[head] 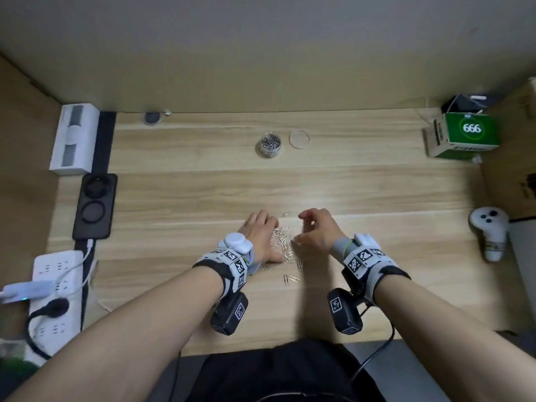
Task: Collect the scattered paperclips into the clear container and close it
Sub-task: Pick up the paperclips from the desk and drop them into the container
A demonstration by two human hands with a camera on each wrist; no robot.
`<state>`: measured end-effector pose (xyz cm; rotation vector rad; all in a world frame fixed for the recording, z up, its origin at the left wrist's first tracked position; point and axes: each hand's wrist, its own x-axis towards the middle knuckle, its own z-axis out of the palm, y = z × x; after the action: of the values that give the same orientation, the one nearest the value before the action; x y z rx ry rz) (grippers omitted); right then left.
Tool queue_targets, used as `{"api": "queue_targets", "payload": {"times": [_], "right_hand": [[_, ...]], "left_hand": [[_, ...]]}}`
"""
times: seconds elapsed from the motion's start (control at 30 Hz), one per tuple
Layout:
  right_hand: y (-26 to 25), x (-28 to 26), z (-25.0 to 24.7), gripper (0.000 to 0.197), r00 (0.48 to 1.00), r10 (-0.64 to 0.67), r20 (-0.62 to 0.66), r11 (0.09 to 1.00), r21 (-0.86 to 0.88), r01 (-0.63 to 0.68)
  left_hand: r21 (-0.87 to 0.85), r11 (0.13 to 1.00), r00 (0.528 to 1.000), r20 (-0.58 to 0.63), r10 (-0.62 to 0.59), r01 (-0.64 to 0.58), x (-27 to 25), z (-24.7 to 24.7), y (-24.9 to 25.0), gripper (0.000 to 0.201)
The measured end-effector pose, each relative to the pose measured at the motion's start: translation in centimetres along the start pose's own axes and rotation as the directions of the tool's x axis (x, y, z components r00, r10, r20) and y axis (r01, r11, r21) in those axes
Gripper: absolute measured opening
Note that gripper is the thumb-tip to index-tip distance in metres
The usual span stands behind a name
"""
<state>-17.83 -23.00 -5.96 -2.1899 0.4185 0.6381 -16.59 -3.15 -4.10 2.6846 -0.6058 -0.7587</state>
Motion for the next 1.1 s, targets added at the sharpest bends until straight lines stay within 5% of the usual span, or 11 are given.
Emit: {"api": "queue_targets", "payload": {"times": [0.13,0.3,0.4,0.6,0.8,1.1], "right_hand": [[0.6,-2.9,1.4,0.082,0.998,-0.051,0.031,0.988,-0.145,0.055],[1.0,-5.2,3.5,0.084,0.995,-0.097,-0.004,0.977,-0.193,0.095],[1.2,-5.4,4.7,0.070,0.990,-0.132,-0.043,0.965,-0.236,0.118],[0.9,-4.4,5.3,0.014,0.970,-0.215,-0.115,0.965,-0.177,0.193],[1.6,-4.3,5.3,0.006,0.962,-0.216,-0.164,0.966,-0.181,0.186],[0.0,-2.6,1.7,0.019,0.982,-0.077,-0.175,0.974,0.198,0.112]], "left_hand": [[0.073,0.996,0.999,-0.005,0.045,-0.045,-1.8,1.1,-0.4,0.081],[-0.107,0.994,0.997,-0.076,0.013,-0.021,-2.7,2.2,-0.8,0.046],[-0.179,0.984,0.992,-0.119,-0.034,0.012,-2.9,2.8,-0.6,0.030],[-0.216,0.975,0.990,-0.125,-0.071,0.043,-2.6,3.0,-0.6,0.016],[-0.205,0.978,0.993,-0.099,-0.064,0.043,-2.9,3.1,-0.6,0.011],[-0.352,0.927,0.972,-0.137,-0.192,0.133,-0.7,-0.8,-0.3,0.008]]}}
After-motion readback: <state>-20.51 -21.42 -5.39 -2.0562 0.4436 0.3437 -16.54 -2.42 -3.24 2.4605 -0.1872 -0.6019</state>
